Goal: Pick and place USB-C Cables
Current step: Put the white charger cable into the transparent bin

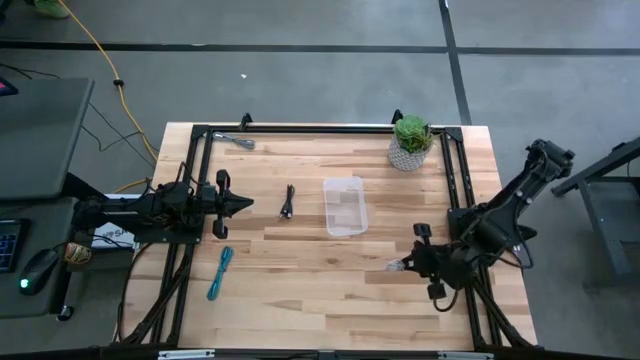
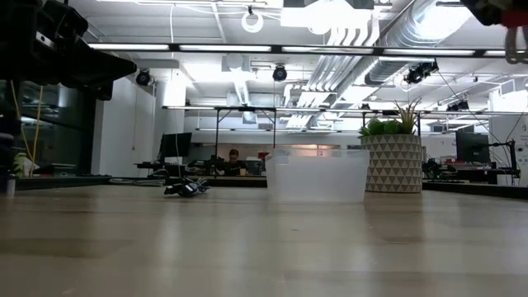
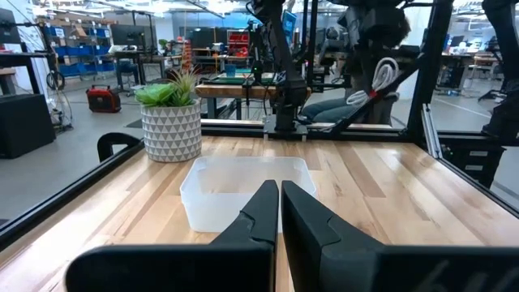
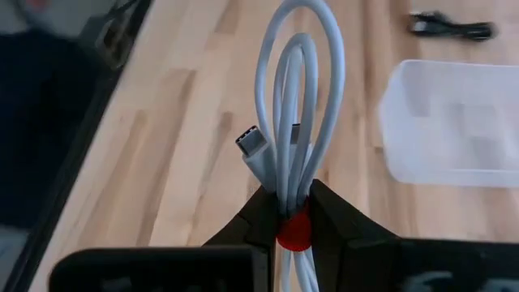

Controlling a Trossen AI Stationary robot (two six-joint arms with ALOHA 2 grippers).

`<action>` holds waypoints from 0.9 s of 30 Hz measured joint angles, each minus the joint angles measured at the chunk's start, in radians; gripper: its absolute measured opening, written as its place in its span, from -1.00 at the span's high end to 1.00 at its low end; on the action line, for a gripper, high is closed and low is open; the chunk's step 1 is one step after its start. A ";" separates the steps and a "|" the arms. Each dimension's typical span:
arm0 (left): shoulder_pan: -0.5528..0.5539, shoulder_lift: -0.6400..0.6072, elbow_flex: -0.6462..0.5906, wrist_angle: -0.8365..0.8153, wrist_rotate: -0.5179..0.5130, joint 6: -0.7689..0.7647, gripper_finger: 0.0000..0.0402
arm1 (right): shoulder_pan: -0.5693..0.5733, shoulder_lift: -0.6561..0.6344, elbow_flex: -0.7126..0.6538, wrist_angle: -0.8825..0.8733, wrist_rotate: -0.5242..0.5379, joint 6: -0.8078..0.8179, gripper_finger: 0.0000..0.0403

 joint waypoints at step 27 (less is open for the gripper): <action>0.000 0.000 0.000 0.000 0.000 0.000 1.00 | -0.593 0.326 -0.162 1.391 -0.436 -0.653 0.87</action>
